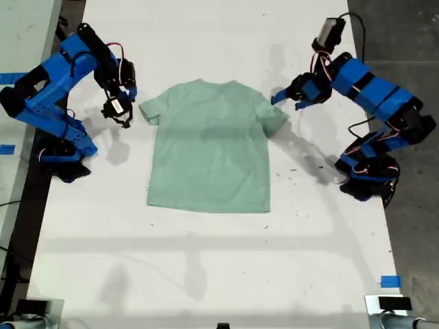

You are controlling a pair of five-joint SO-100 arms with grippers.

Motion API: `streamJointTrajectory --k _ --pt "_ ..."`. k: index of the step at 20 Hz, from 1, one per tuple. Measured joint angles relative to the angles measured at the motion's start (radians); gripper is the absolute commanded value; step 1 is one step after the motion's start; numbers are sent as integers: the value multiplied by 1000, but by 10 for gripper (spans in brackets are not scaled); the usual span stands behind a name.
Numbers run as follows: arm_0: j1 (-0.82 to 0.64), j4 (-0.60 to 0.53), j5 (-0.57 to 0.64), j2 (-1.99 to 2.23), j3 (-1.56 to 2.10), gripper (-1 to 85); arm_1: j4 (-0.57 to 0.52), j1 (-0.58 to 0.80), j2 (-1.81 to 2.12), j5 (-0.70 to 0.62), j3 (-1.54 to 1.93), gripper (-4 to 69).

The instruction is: Fold tshirt

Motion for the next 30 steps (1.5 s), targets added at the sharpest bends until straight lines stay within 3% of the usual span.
streamJointTrajectory --k 7,9,10,19,23,27,30 --pt "0 -35 -2 -26 15 0 -325 44 -287 -77 138 271" --pt "0 -40 -2 -38 15 0 -341 44 -357 -84 120 79" --pt "0 -40 3 -46 15 0 -337 46 -370 -89 109 24" --pt "26 -58 -3 -60 18 0 -353 55 -407 -127 69 -11" --pt "37 -57 -5 -60 25 0 -272 52 -413 -132 2 -10" --pt "40 -63 -5 -60 35 0 3 -51 -413 -129 -247 -10" --pt "41 -64 -8 -60 40 0 32 -163 -413 -57 -403 -10"
